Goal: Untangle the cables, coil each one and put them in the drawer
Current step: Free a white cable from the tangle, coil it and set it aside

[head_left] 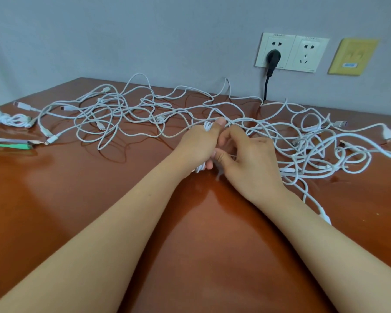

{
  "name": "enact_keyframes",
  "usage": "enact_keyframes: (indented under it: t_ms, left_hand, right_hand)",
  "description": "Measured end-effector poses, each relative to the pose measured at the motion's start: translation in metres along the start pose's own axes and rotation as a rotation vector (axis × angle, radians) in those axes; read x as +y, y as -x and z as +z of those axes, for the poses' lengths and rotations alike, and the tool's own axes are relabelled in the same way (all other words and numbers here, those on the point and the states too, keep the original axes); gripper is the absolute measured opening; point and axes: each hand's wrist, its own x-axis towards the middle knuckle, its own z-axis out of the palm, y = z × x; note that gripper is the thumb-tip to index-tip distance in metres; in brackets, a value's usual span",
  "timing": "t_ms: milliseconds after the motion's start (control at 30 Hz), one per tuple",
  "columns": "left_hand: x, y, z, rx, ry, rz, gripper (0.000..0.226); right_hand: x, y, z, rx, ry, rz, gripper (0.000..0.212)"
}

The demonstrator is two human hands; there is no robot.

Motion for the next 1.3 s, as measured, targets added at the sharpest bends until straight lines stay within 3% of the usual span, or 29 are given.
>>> enact_keyframes:
  t_ms: [233, 333, 533, 700, 900, 1133, 1300]
  left_hand:
    - [0.005, 0.005, -0.012, -0.158, -0.117, -0.045, 0.067]
    - [0.005, 0.004, -0.014, -0.033, -0.13, -0.01, 0.068]
    - [0.004, -0.003, -0.013, 0.178, -0.057, 0.04, 0.052]
    - [0.004, -0.003, -0.027, 0.239, 0.085, 0.028, 0.051]
    - [0.002, -0.001, -0.028, 0.095, 0.166, -0.051, 0.056]
    - [0.003, -0.001, -0.026, 0.026, 0.178, -0.074, 0.062]
    - [0.002, 0.002, -0.026, -0.189, 0.1, -0.071, 0.062]
  right_hand:
    - [-0.001, 0.001, -0.001, -0.006, 0.088, 0.04, 0.036]
    - [-0.003, 0.0, -0.001, -0.063, 0.142, 0.073, 0.045]
    - [-0.003, 0.0, -0.003, -0.126, 0.14, 0.082, 0.041]
    - [0.001, -0.001, -0.003, -0.136, 0.146, 0.099, 0.022]
    - [0.003, -0.003, -0.005, 0.002, 0.048, 0.113, 0.03]
    - [0.002, -0.003, -0.003, -0.219, 0.1, 0.008, 0.026]
    - [0.003, -0.002, 0.0, 0.017, 0.02, 0.043, 0.024]
